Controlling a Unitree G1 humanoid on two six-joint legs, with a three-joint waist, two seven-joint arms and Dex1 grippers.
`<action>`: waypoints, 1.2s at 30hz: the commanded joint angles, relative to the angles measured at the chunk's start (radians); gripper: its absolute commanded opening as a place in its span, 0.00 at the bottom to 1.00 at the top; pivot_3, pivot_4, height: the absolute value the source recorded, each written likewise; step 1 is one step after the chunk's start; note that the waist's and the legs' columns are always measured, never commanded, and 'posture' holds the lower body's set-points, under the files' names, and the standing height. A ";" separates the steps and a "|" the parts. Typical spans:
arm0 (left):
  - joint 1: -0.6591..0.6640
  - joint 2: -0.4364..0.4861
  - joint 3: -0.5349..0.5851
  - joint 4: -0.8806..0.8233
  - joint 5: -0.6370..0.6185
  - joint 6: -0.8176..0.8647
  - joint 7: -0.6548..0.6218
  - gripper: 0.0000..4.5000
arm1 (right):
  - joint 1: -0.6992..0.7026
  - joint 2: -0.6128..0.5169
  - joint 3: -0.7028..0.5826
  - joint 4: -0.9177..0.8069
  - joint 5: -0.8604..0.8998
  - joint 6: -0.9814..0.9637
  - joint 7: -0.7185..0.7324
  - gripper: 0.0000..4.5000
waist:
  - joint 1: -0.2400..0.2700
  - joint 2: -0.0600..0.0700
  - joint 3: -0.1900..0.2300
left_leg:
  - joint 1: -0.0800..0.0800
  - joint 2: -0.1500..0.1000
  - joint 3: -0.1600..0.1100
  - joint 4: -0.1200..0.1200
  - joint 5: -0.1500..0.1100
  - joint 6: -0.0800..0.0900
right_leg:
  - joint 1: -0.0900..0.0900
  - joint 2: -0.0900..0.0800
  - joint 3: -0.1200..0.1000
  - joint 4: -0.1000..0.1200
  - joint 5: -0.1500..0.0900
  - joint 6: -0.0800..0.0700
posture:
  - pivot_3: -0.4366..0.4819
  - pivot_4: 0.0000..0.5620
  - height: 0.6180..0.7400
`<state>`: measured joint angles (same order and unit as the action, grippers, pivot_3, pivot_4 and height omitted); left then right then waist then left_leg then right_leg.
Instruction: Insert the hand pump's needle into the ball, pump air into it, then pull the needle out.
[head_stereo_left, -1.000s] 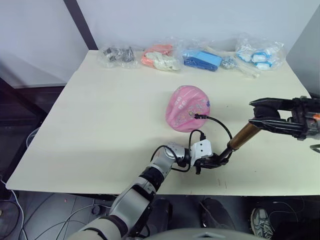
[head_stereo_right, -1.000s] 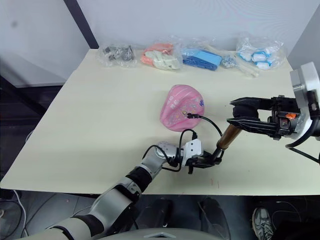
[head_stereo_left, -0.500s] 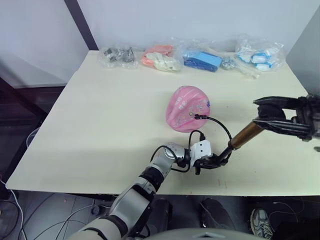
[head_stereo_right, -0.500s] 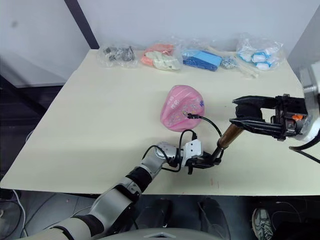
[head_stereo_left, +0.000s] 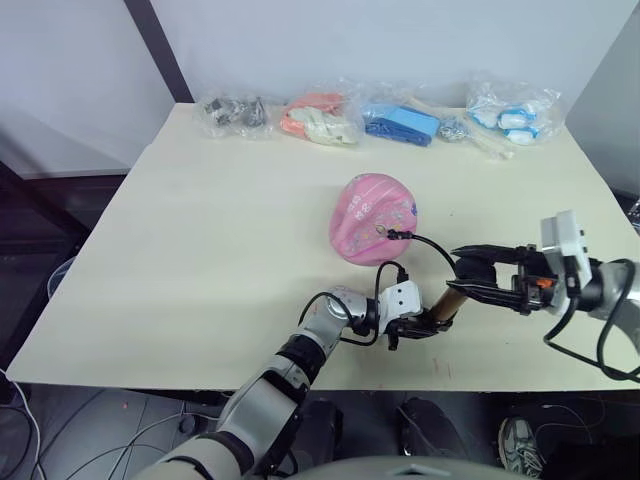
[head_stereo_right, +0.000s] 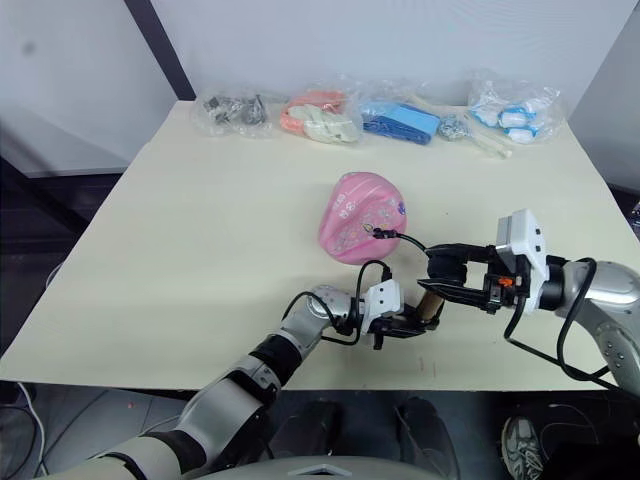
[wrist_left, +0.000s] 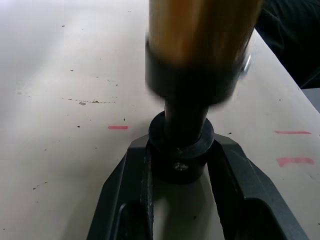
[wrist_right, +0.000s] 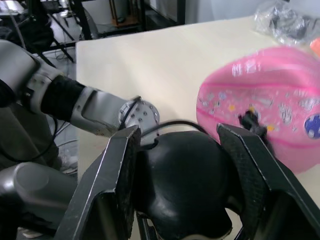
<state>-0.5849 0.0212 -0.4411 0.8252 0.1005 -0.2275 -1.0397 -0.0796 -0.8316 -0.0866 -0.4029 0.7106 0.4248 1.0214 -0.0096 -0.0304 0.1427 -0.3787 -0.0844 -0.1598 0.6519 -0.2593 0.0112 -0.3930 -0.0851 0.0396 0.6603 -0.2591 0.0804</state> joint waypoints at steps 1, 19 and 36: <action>0.026 0.016 -0.017 0.022 0.022 0.033 -0.020 0.23 | 0.048 0.027 0.084 0.071 -0.122 -0.019 -0.022 0.43 | 0.000 0.000 0.000 | 0.000 0.000 0.000 0.000 0.000 0.000 | 0.000 0.000 0.000 0.000 0.000 0.000 | 0.48 0.27 0.97; 0.039 0.022 -0.021 0.010 0.024 0.037 -0.028 0.23 | -0.059 -0.190 -0.296 -0.108 0.277 0.240 0.007 0.43 | 0.007 0.007 0.004 | -0.003 -0.001 0.000 0.000 0.000 0.000 | -0.002 -0.001 0.000 -0.001 0.000 0.000 | 0.48 0.27 0.97; 0.031 0.011 -0.019 0.032 0.025 0.029 -0.027 0.23 | -0.261 -0.328 -0.428 -0.022 0.475 0.418 -0.010 0.43 | 0.018 0.010 0.007 | -0.004 -0.001 0.001 0.000 0.000 0.000 | -0.003 -0.001 0.000 -0.001 0.000 0.000 | 0.48 0.27 0.97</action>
<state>-0.5763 0.0110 -0.4437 0.8115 0.0962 -0.2251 -1.0604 -0.2957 -1.1450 -0.4327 -0.4294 1.1607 0.8587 1.0194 0.0081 -0.0209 0.1500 -0.3832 -0.0854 -0.1589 0.6519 -0.2594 0.0114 -0.3965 -0.0865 0.0399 0.6593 -0.2590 0.0801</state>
